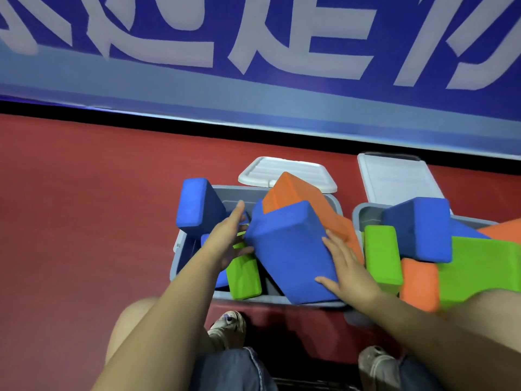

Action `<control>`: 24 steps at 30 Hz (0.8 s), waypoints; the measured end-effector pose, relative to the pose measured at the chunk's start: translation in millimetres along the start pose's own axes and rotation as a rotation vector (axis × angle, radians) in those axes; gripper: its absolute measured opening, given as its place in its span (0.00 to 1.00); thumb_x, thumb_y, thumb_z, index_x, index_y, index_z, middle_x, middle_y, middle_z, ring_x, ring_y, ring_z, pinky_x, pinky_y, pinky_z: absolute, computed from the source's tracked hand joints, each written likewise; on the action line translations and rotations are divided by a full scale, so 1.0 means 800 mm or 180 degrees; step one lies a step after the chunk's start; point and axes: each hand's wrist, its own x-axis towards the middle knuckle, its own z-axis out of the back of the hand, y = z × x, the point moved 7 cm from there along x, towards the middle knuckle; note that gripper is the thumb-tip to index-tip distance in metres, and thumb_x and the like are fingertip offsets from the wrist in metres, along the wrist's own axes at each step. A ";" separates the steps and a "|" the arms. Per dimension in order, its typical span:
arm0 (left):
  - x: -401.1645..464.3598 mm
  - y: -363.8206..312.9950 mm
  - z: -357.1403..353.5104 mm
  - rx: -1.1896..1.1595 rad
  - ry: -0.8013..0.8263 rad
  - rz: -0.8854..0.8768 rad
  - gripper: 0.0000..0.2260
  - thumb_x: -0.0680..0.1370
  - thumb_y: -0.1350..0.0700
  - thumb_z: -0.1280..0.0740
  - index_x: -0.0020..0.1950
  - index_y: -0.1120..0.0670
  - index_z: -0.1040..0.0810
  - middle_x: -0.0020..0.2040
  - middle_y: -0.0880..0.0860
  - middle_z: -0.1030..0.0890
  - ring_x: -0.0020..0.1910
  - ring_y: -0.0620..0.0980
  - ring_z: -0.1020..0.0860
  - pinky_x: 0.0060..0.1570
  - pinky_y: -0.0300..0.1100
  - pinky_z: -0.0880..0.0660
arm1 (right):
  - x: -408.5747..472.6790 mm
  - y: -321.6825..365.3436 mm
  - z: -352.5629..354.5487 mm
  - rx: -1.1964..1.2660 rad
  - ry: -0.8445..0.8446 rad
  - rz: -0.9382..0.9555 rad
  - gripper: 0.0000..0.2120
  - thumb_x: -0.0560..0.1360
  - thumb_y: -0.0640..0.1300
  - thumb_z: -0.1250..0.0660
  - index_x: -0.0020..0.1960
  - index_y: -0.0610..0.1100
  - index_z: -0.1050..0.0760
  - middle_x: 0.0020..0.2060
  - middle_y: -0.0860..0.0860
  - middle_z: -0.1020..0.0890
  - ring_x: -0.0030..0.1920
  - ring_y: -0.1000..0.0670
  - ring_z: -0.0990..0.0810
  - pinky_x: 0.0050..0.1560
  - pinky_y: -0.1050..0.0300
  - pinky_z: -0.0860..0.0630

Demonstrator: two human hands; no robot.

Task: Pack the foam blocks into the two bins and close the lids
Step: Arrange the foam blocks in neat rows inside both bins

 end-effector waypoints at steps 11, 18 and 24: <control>-0.020 -0.009 -0.028 0.0988 -0.0088 -0.0814 0.15 0.77 0.47 0.33 0.61 0.51 0.23 0.54 0.52 0.24 0.46 0.47 0.25 0.51 0.53 0.21 | -0.015 -0.036 -0.036 0.1217 0.0312 -0.1355 0.35 0.69 0.48 0.31 0.70 0.52 0.46 0.65 0.48 0.27 0.63 0.45 0.25 0.58 0.44 0.26; -0.012 0.006 -0.044 0.1171 0.0247 -0.0747 0.20 0.75 0.58 0.29 0.66 0.54 0.29 0.39 0.54 0.30 0.38 0.52 0.25 0.44 0.46 0.19 | -0.016 -0.024 -0.027 0.2981 0.0149 -0.1589 0.35 0.72 0.30 0.37 0.73 0.46 0.48 0.61 0.49 0.27 0.57 0.55 0.24 0.51 0.66 0.27; -0.012 0.027 -0.042 0.1211 0.0566 0.0078 0.23 0.76 0.49 0.30 0.69 0.46 0.31 0.61 0.50 0.24 0.58 0.52 0.24 0.40 0.51 0.20 | -0.006 -0.025 0.030 0.3412 0.0049 -0.2068 0.20 0.75 0.62 0.42 0.67 0.66 0.37 0.67 0.56 0.28 0.64 0.50 0.27 0.58 0.51 0.27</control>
